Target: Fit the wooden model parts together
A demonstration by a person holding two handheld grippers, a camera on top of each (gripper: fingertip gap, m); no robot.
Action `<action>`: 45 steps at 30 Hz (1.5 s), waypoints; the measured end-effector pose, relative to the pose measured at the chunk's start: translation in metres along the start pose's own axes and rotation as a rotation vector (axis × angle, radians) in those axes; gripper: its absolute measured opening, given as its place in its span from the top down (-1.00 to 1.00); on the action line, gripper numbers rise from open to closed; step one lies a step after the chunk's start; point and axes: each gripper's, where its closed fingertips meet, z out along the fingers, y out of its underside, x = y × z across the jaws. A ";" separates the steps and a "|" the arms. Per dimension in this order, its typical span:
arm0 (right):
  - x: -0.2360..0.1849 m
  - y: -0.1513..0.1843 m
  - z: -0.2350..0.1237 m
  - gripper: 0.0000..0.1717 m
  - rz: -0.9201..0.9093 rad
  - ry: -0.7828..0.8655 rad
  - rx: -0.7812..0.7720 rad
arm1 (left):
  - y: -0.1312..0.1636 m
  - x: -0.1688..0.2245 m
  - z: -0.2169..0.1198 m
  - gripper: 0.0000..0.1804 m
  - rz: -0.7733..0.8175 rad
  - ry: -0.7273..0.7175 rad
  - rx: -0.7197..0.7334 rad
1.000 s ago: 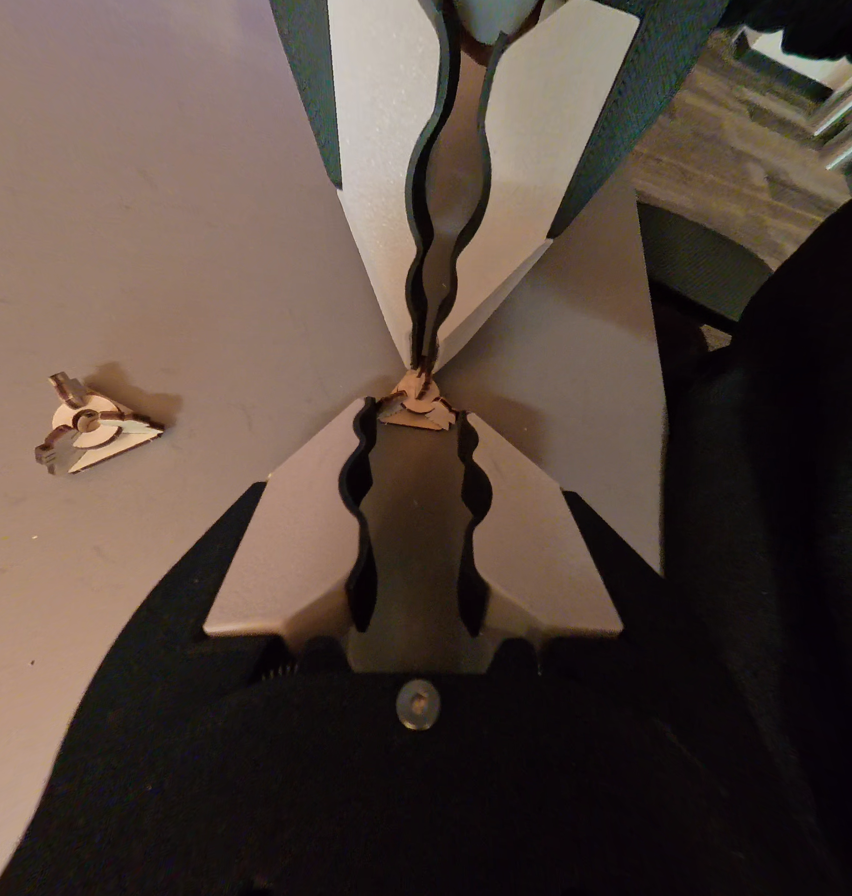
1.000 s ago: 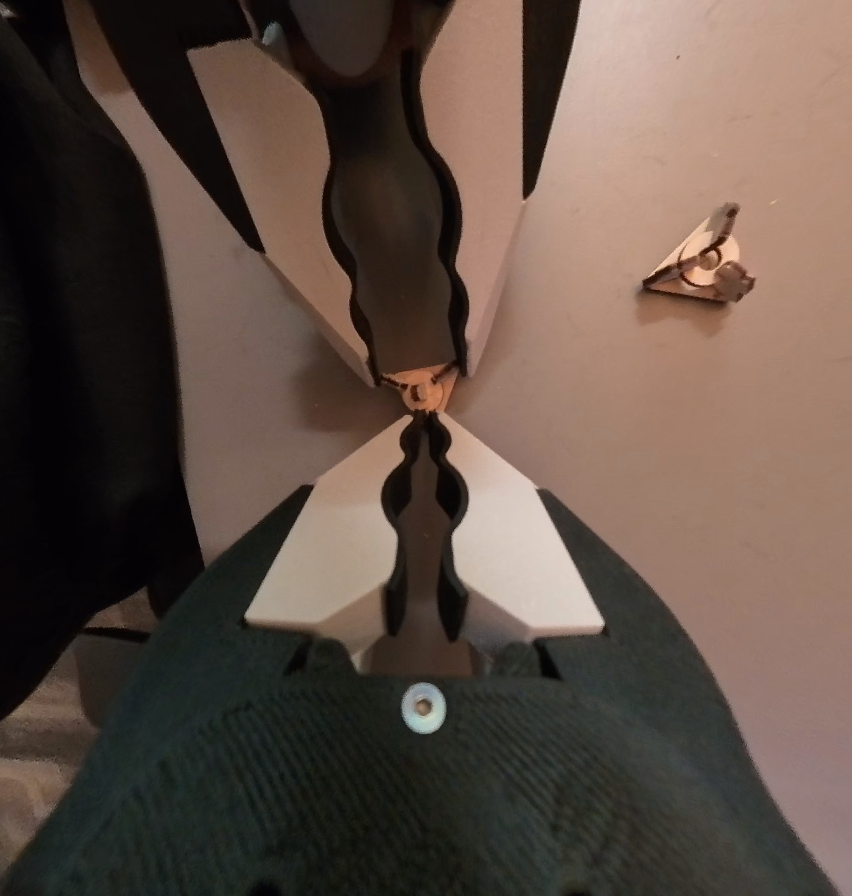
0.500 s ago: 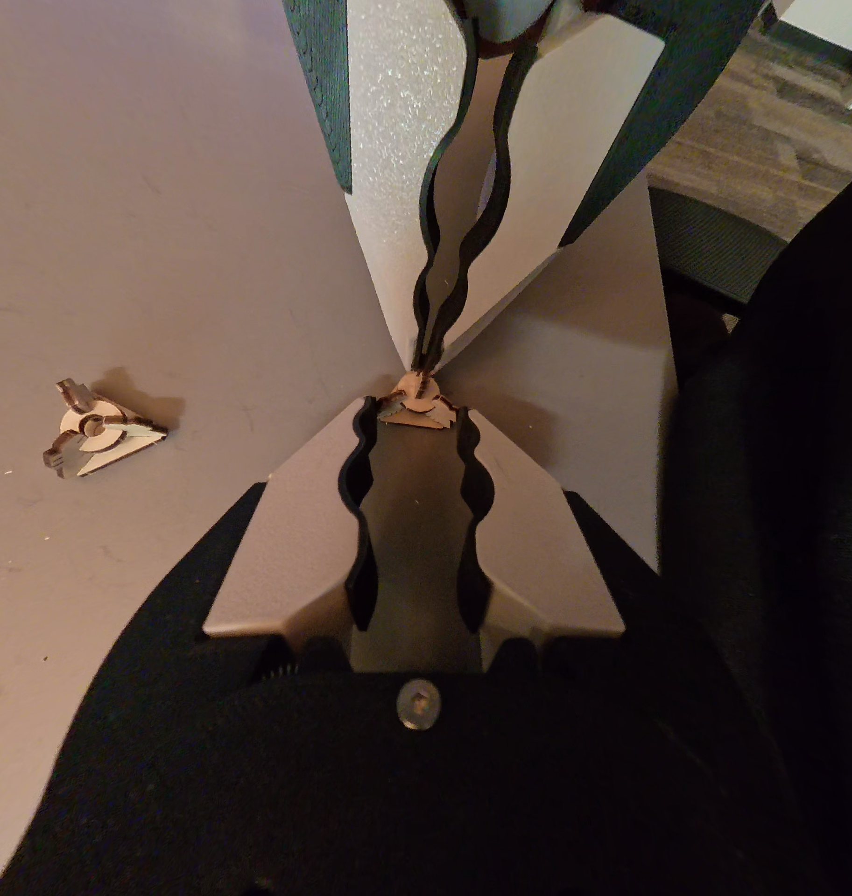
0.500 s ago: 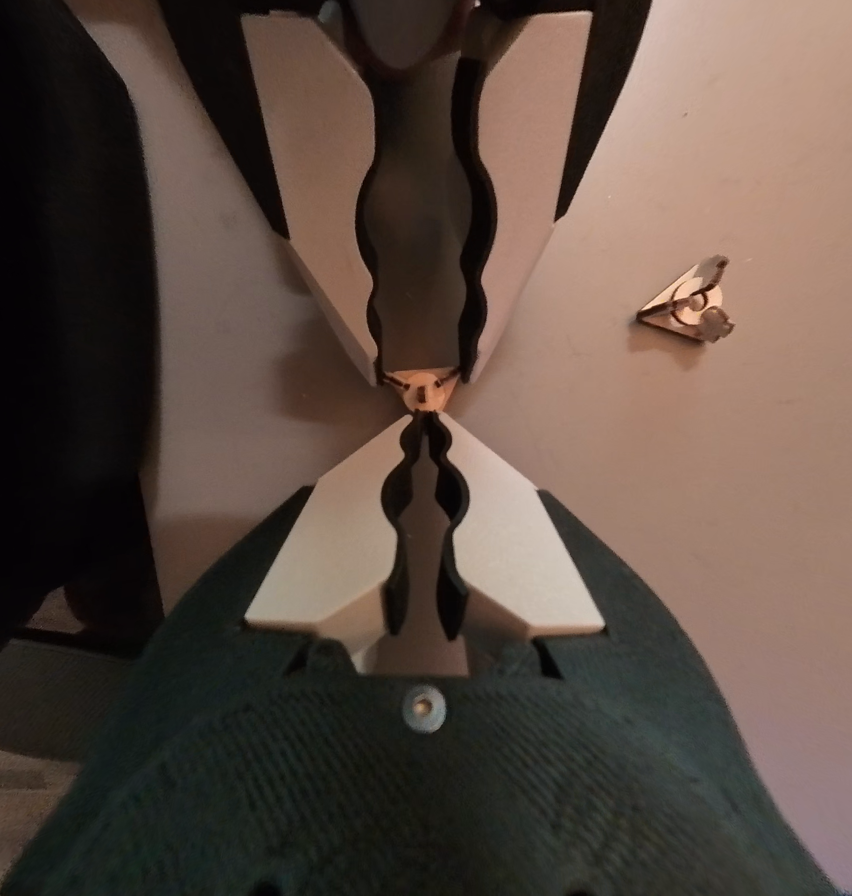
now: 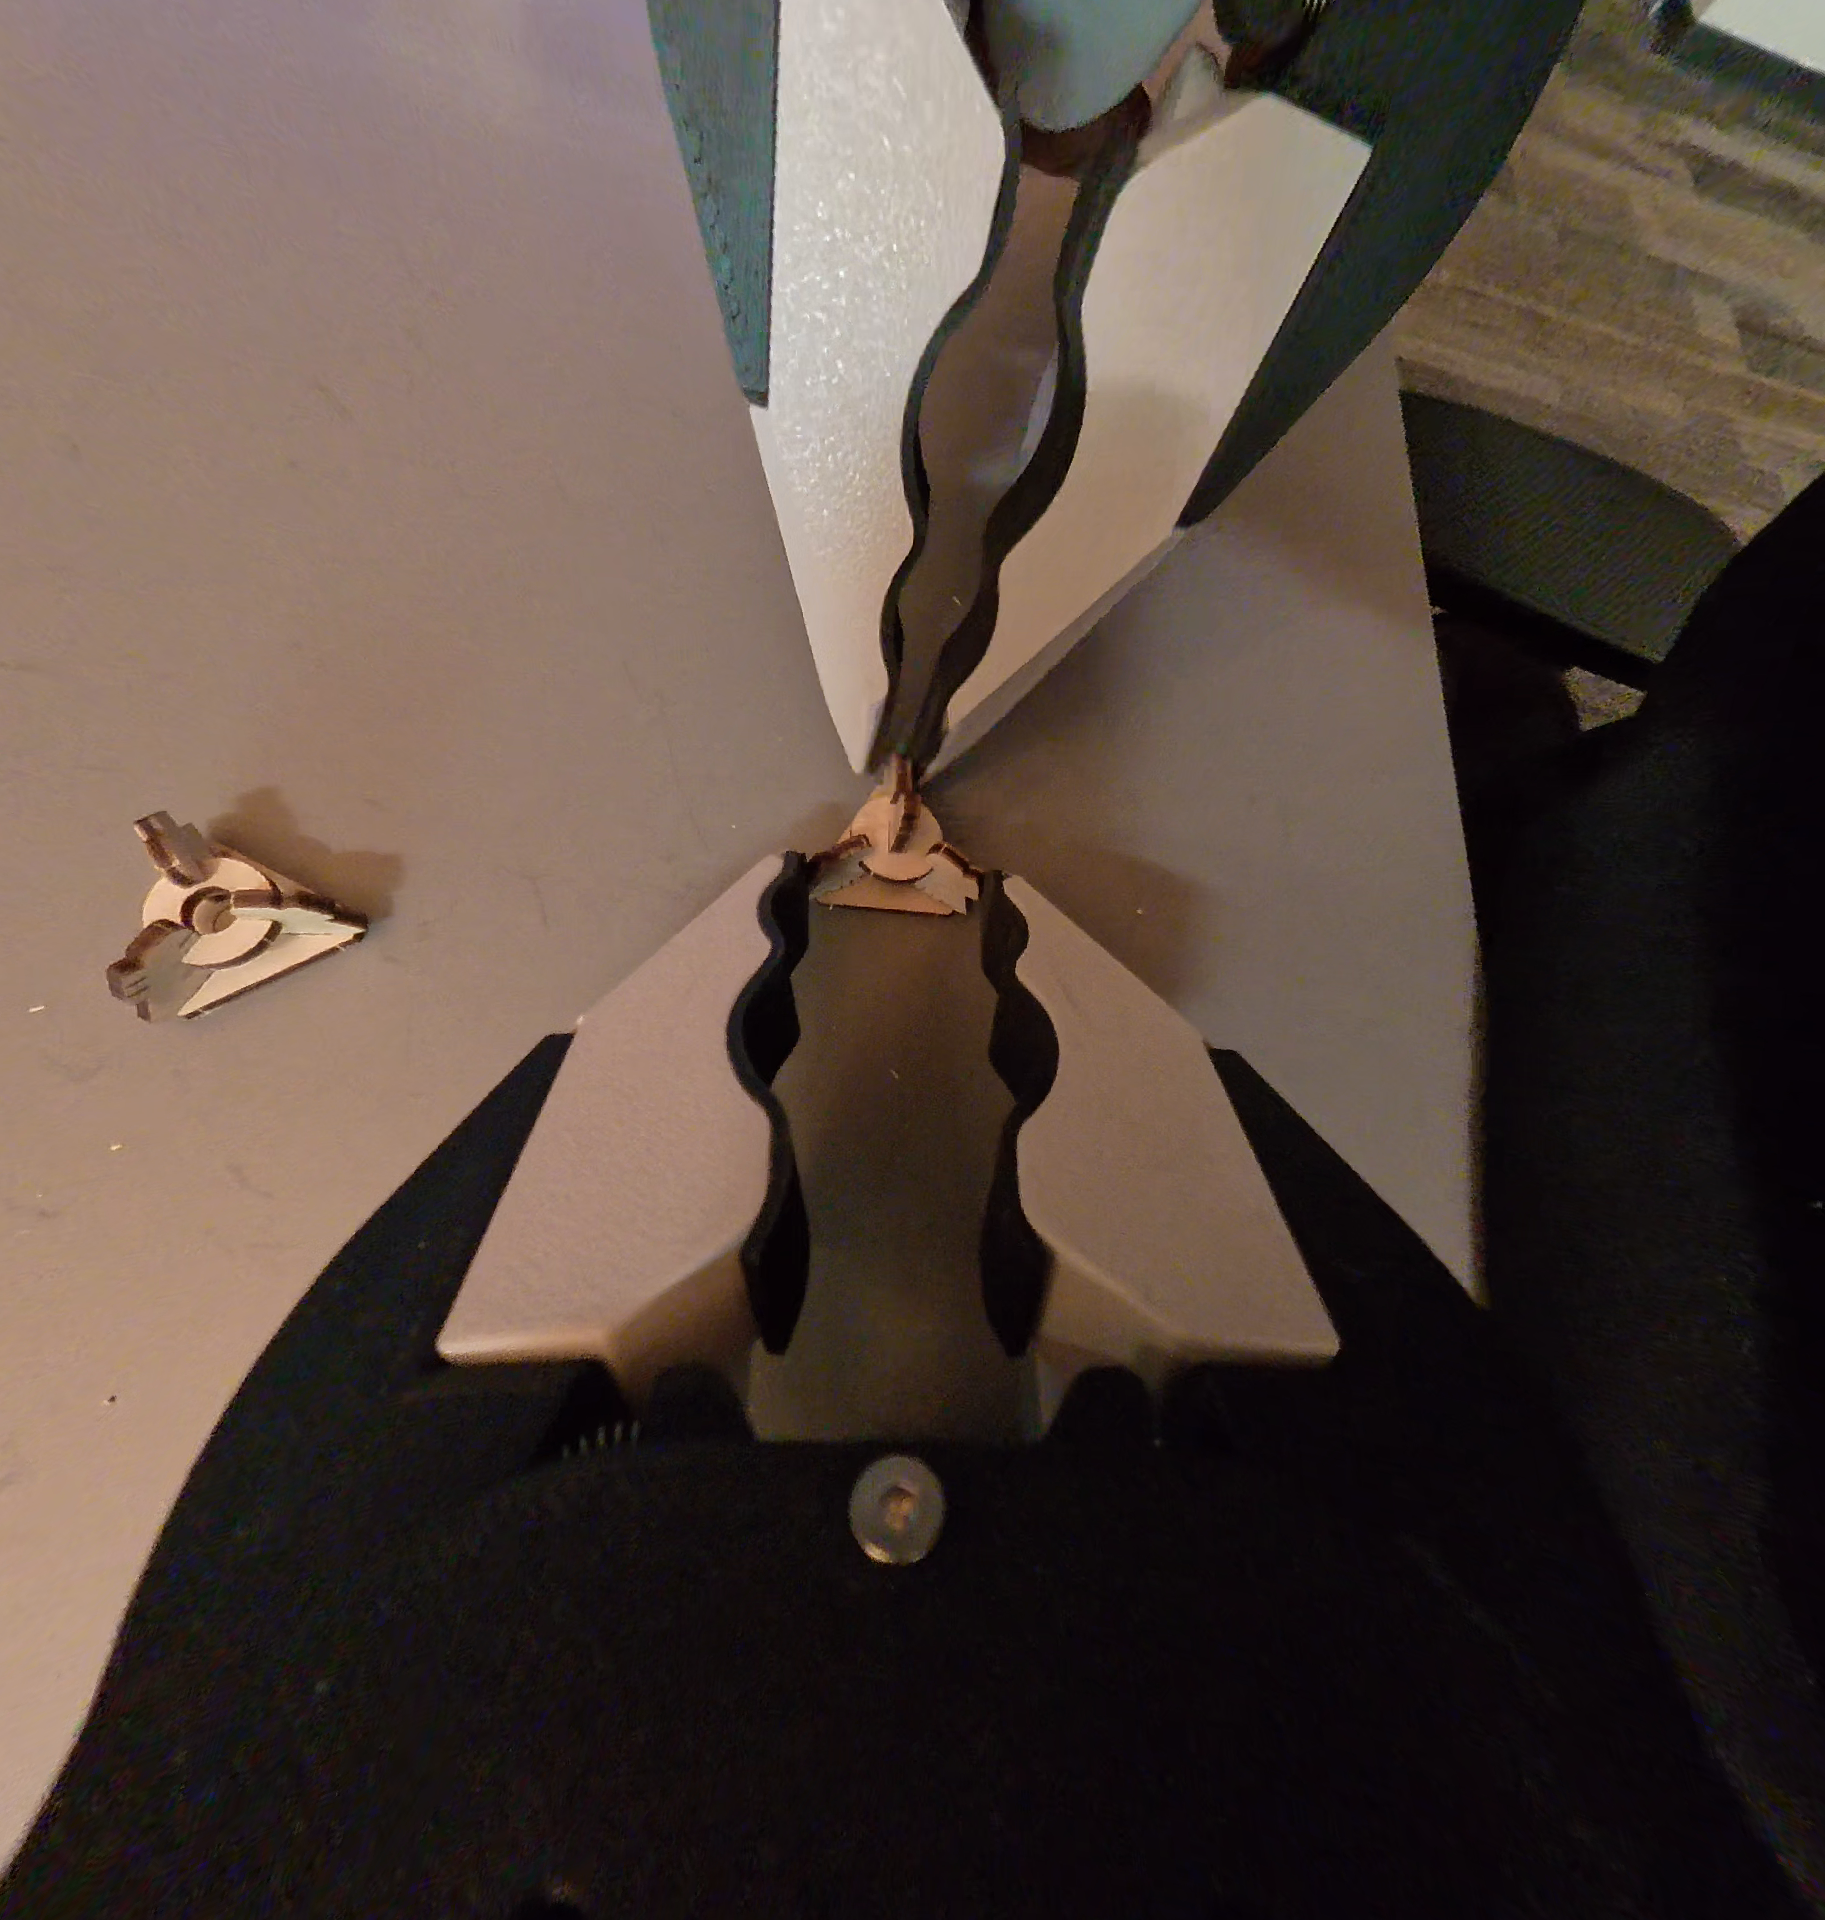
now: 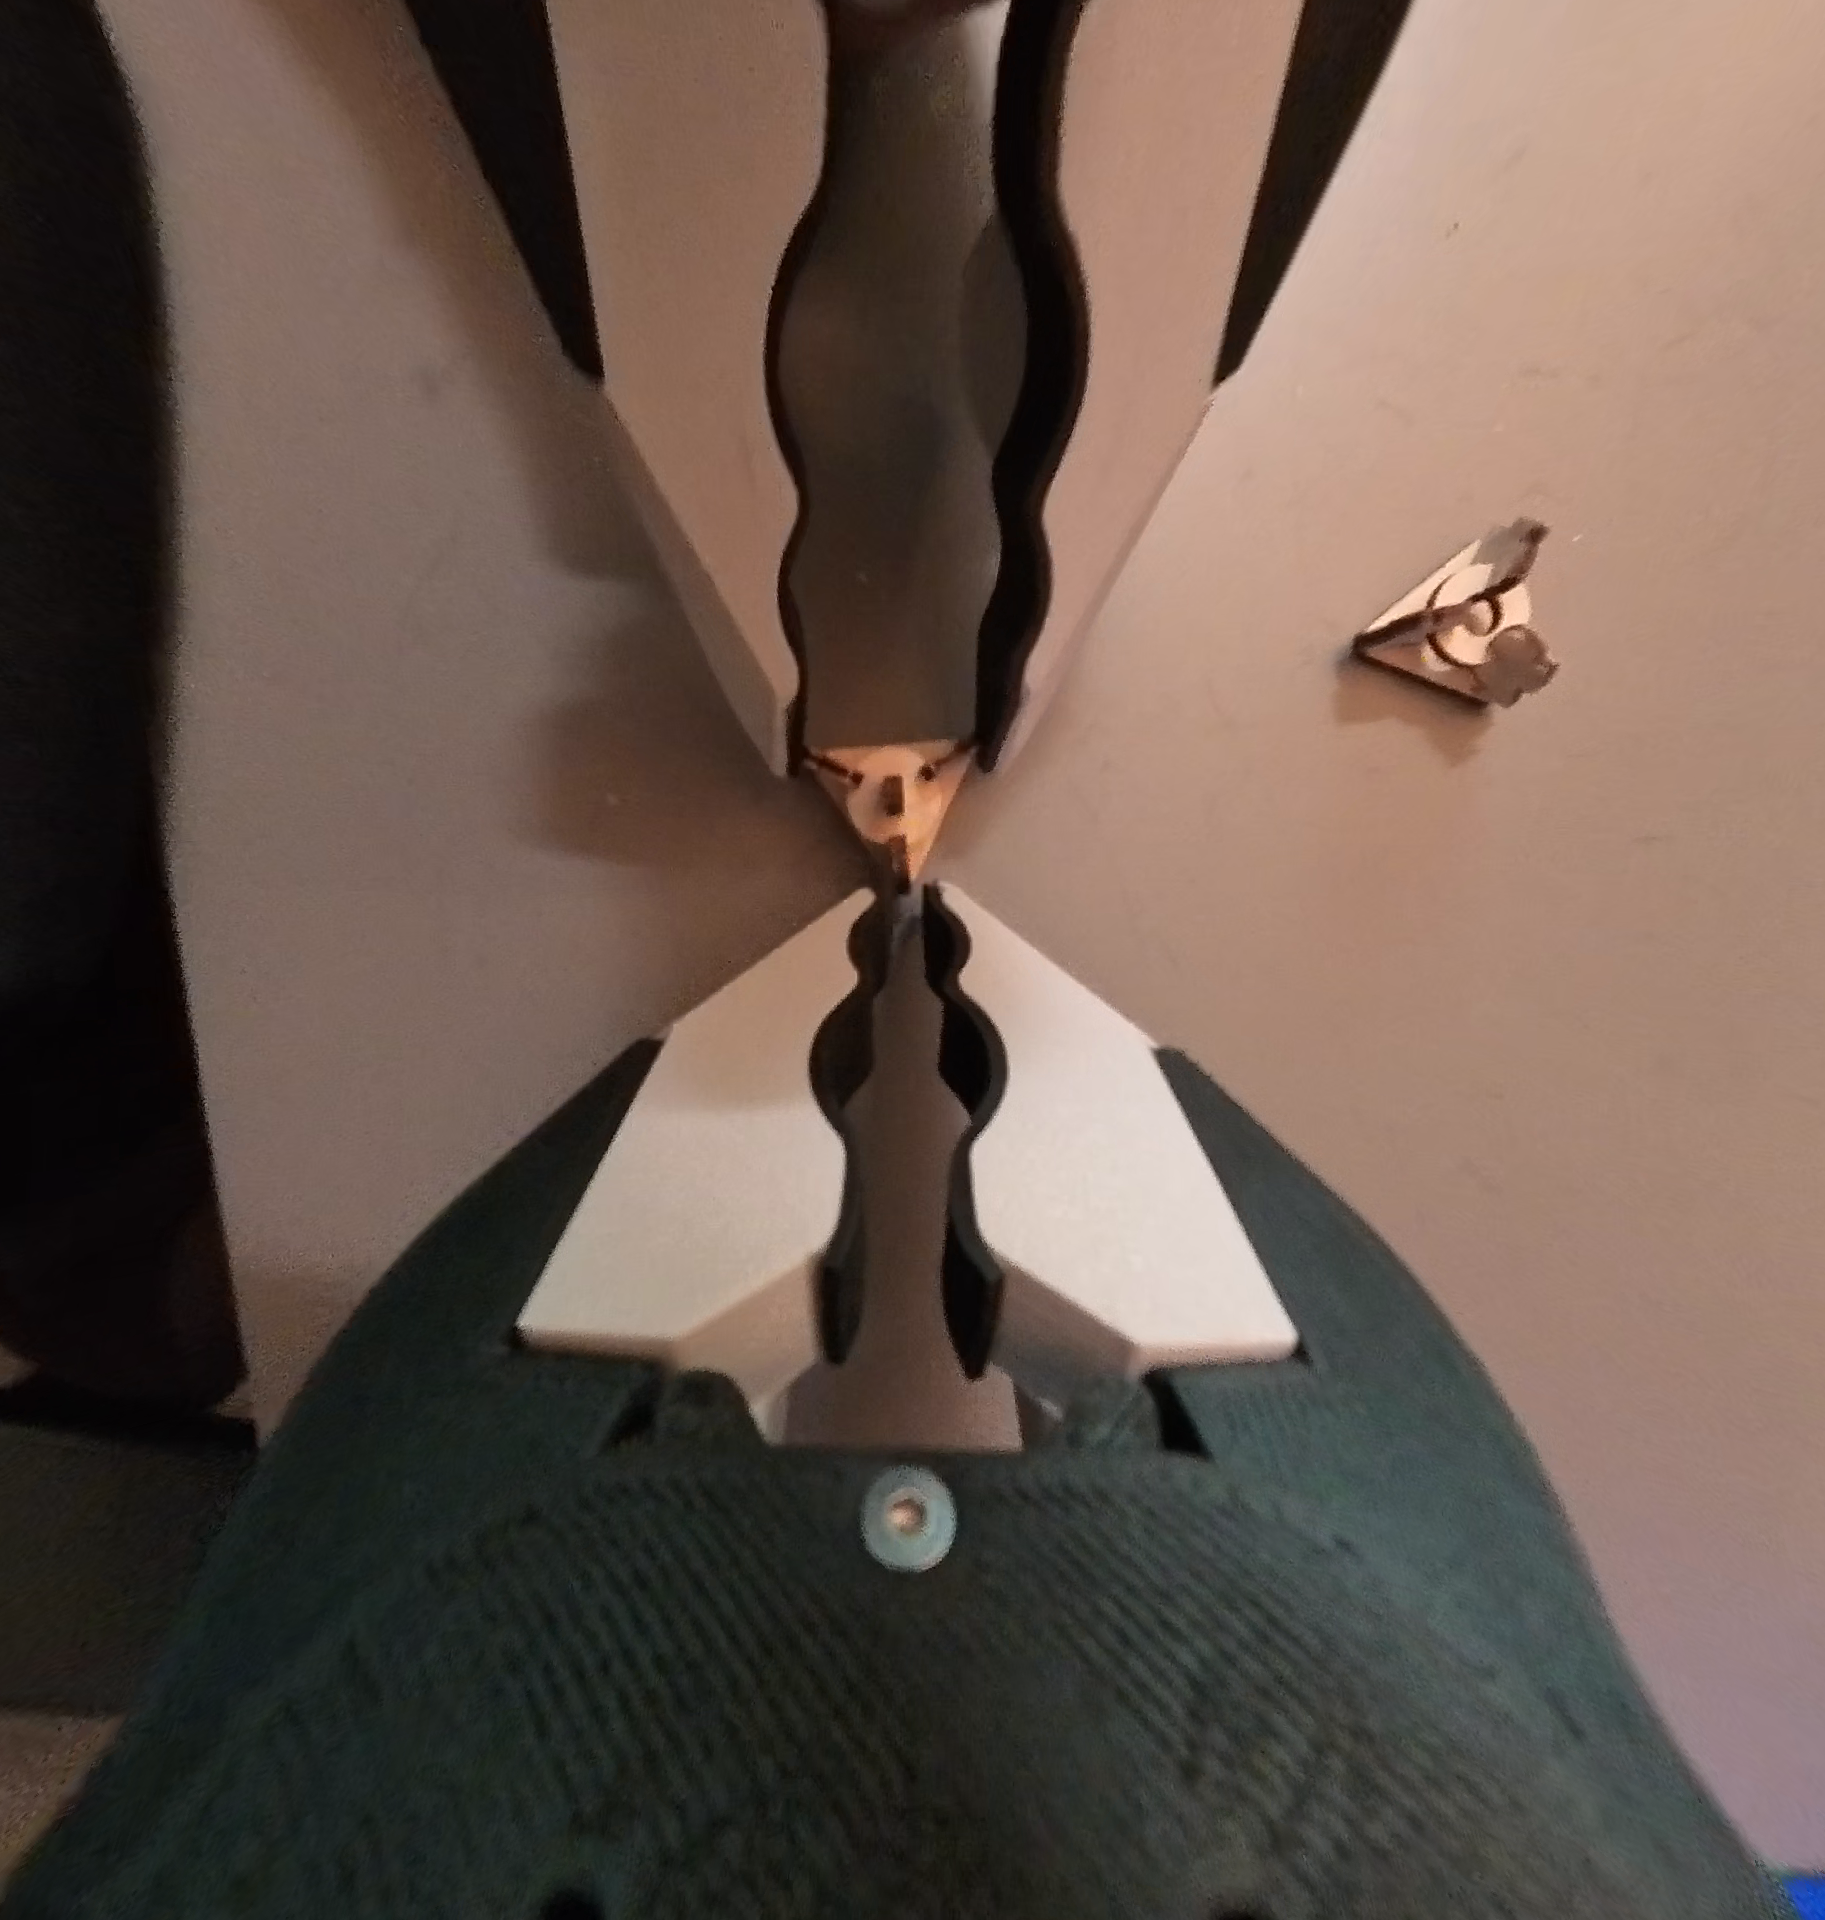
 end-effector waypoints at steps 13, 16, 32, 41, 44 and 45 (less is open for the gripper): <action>0.003 -0.004 -0.007 1.00 0.000 -0.065 0.200 | 0.000 0.000 0.000 0.65 -0.007 0.025 -0.002; -0.002 -0.008 -0.012 0.99 -0.022 -0.083 0.254 | 0.000 0.000 0.000 0.64 -0.003 0.020 -0.003; -0.002 -0.010 -0.009 1.00 -0.065 -0.118 0.157 | 0.001 0.000 0.000 0.64 -0.041 0.053 -0.016; -0.003 -0.008 -0.007 1.00 -0.034 -0.116 0.094 | 0.002 0.000 0.001 0.63 -0.001 0.024 -0.009; -0.003 -0.008 -0.007 1.00 -0.046 -0.099 0.066 | 0.002 0.000 0.001 0.63 0.034 -0.008 -0.012; -0.003 -0.008 -0.006 1.00 -0.054 -0.095 0.048 | 0.002 0.000 0.001 0.63 0.034 -0.009 -0.012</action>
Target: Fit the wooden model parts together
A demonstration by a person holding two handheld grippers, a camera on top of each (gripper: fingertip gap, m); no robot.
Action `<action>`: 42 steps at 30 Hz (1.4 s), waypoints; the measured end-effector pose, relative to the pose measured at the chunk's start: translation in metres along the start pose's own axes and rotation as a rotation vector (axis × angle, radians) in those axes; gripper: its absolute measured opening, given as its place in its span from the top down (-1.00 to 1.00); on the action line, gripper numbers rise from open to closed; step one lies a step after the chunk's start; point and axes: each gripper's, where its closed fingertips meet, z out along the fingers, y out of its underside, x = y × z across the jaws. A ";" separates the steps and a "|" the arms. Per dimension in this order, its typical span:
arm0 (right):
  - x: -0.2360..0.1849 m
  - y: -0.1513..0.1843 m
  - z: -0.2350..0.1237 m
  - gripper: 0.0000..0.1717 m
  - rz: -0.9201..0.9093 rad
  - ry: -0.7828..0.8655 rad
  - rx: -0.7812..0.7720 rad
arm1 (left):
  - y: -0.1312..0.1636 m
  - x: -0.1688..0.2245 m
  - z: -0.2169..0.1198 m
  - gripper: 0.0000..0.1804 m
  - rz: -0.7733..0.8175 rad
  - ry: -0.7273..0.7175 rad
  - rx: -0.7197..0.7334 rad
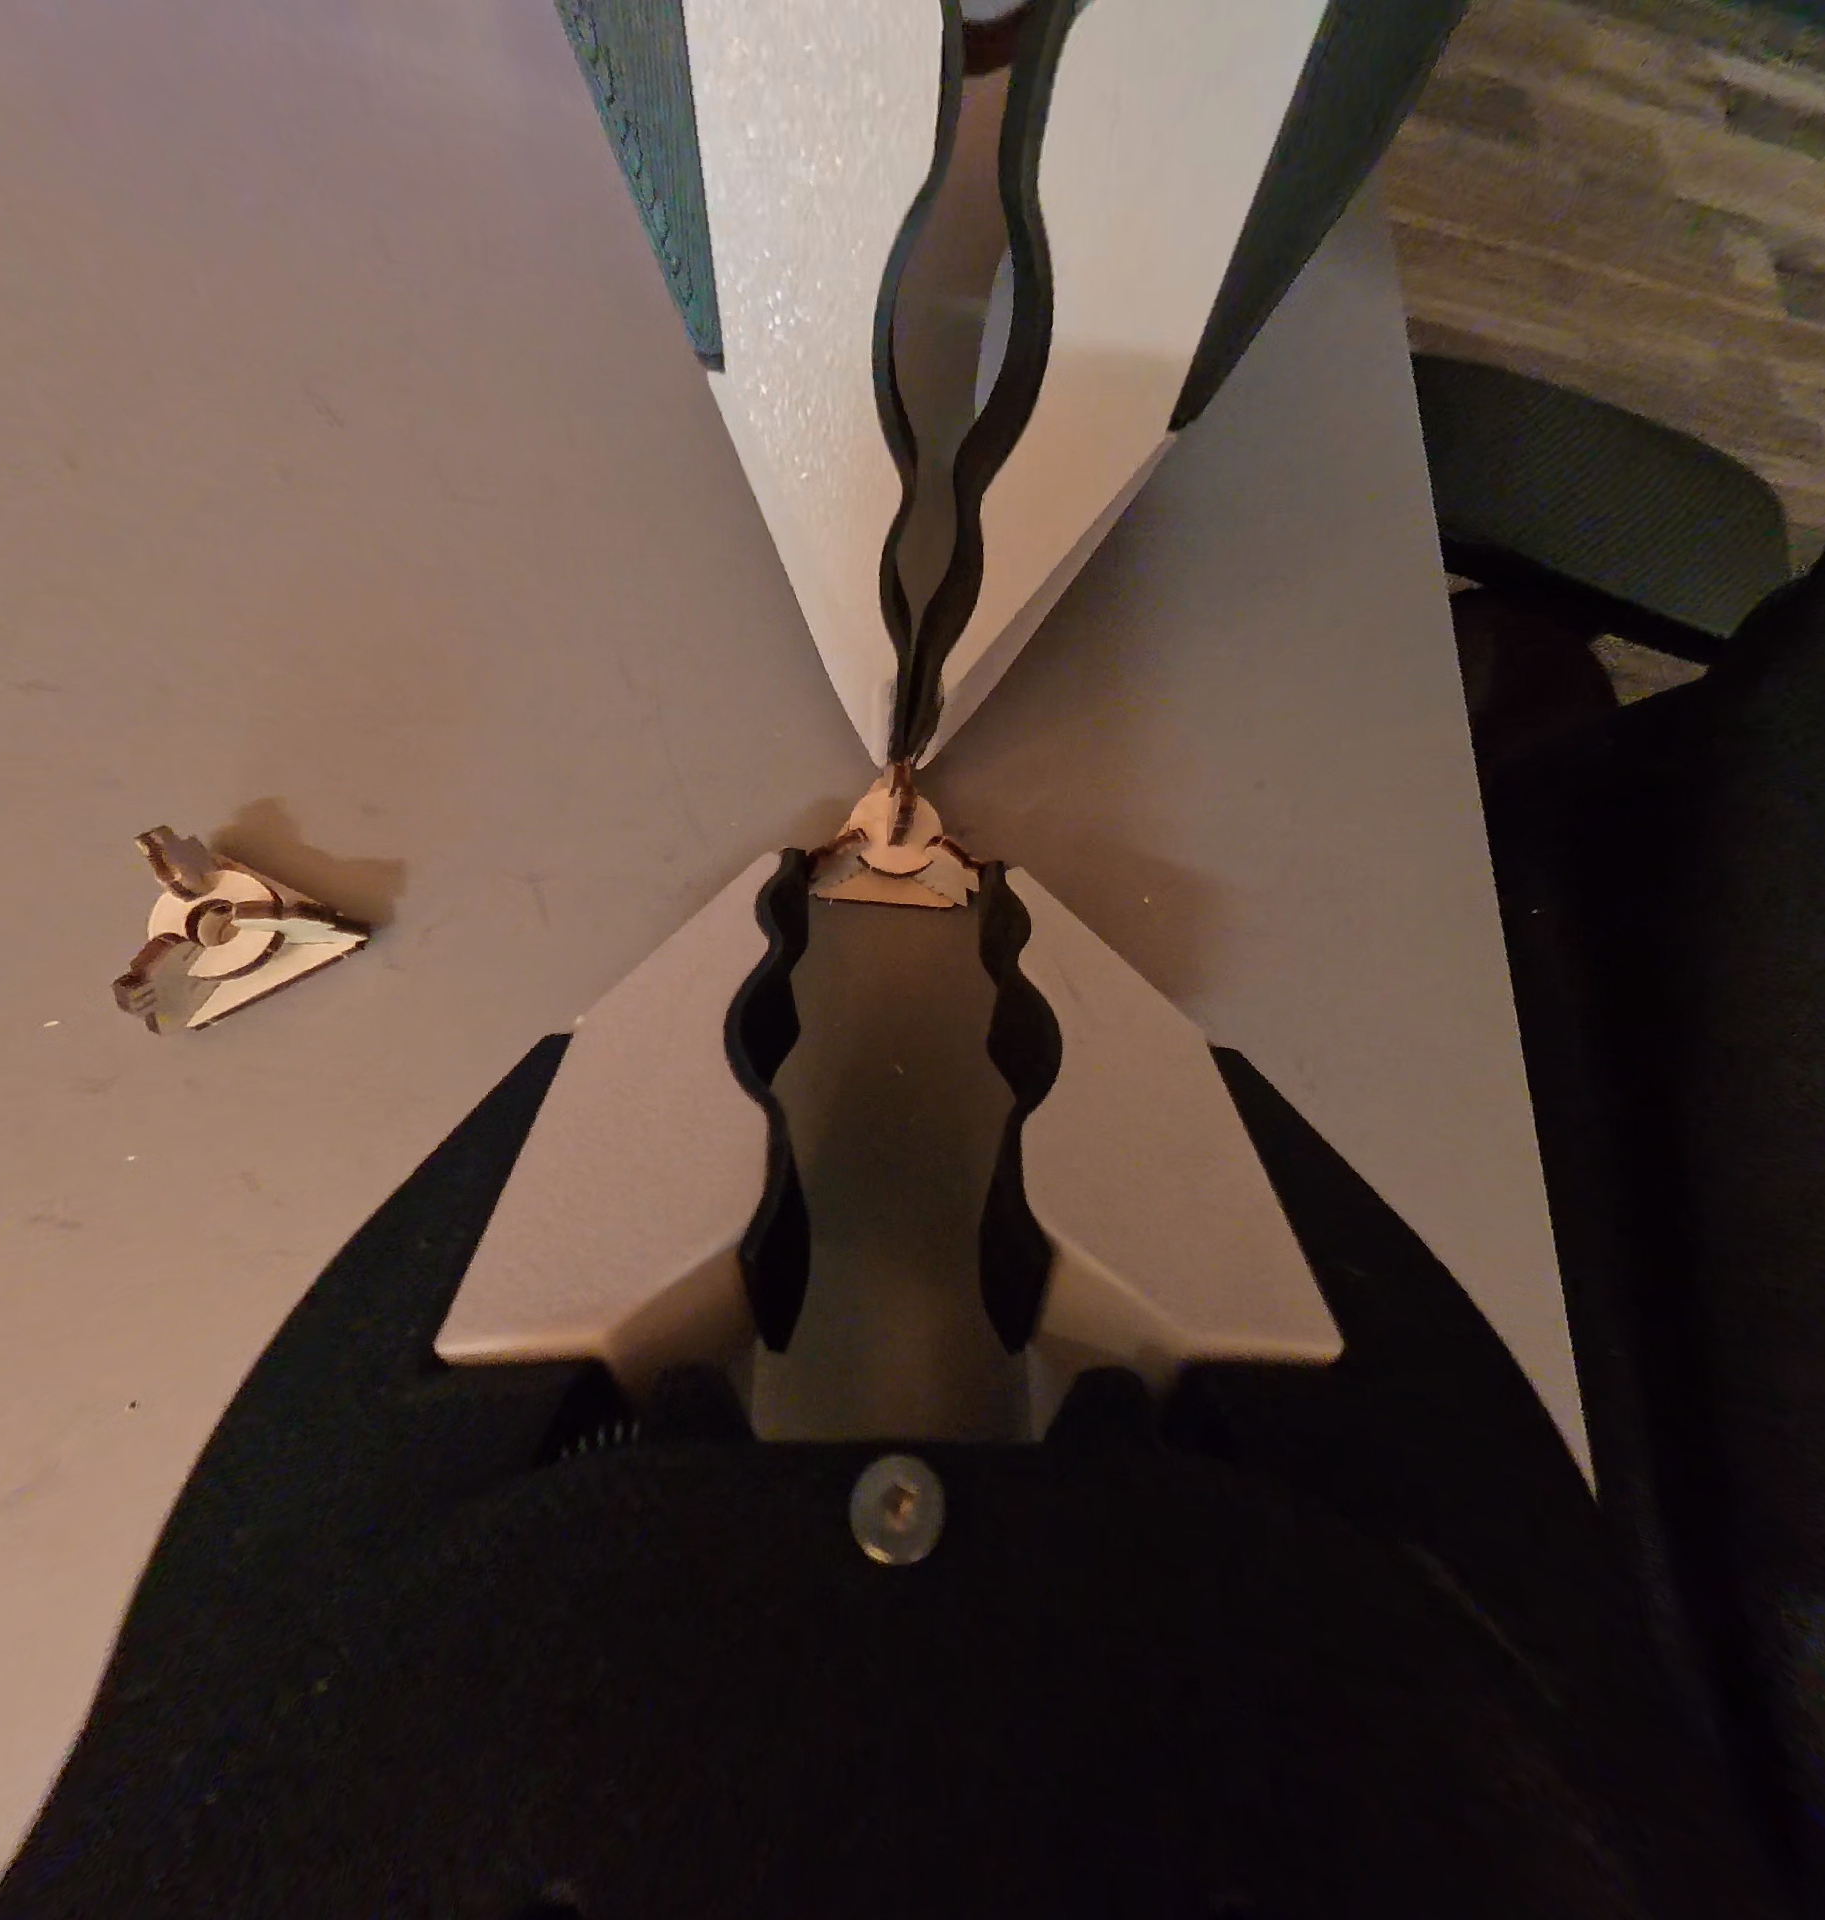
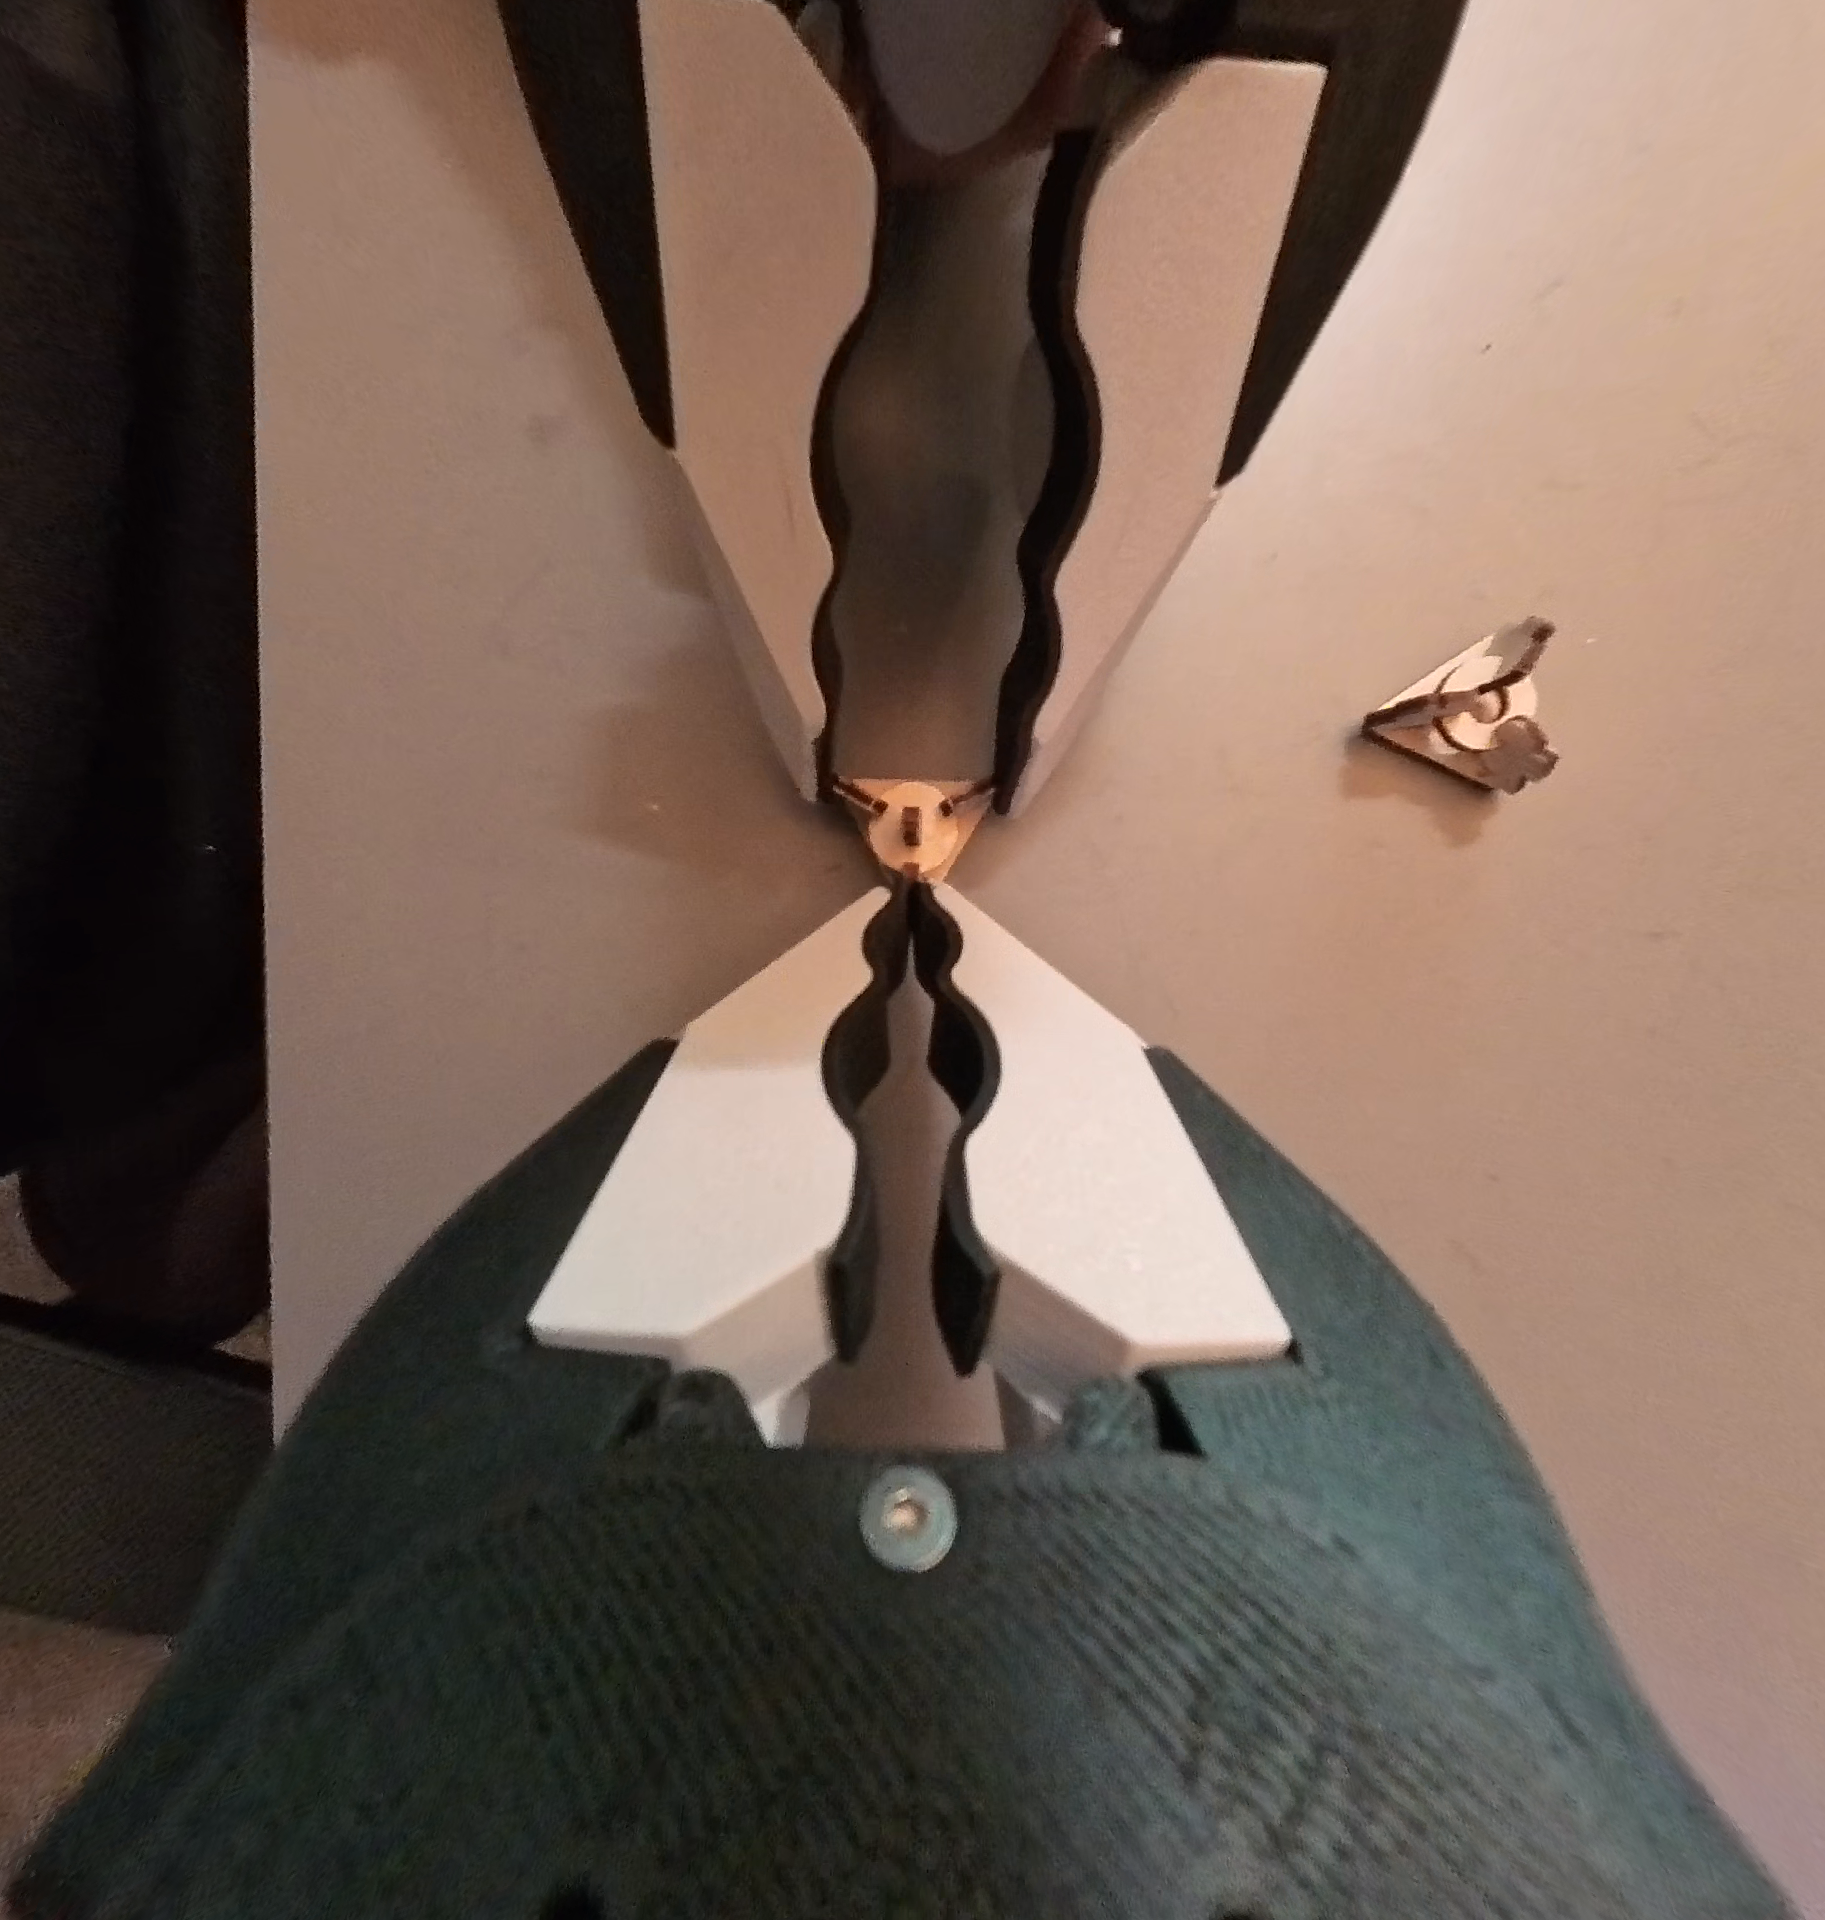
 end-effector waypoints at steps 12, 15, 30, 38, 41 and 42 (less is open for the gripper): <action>0.001 0.000 0.003 1.00 0.046 0.001 -0.046 | 0.001 0.000 0.000 0.63 0.011 -0.011 -0.001; 0.001 0.000 0.003 1.00 0.058 0.007 -0.013 | 0.001 0.000 0.000 0.63 0.004 -0.004 -0.001; 0.005 0.000 -0.003 0.88 0.024 0.135 0.128 | 0.000 0.000 -0.001 0.63 -0.006 -0.017 0.002; 0.001 0.006 0.003 0.75 -0.039 0.094 0.141 | 0.000 0.000 -0.001 0.63 -0.038 0.014 0.006; 0.000 0.003 0.006 0.84 -0.066 0.095 0.171 | 0.000 0.000 -0.001 0.64 -0.056 0.035 0.008; -0.001 0.001 0.006 0.88 -0.067 0.091 0.188 | 0.000 0.000 -0.001 0.64 -0.055 0.037 0.007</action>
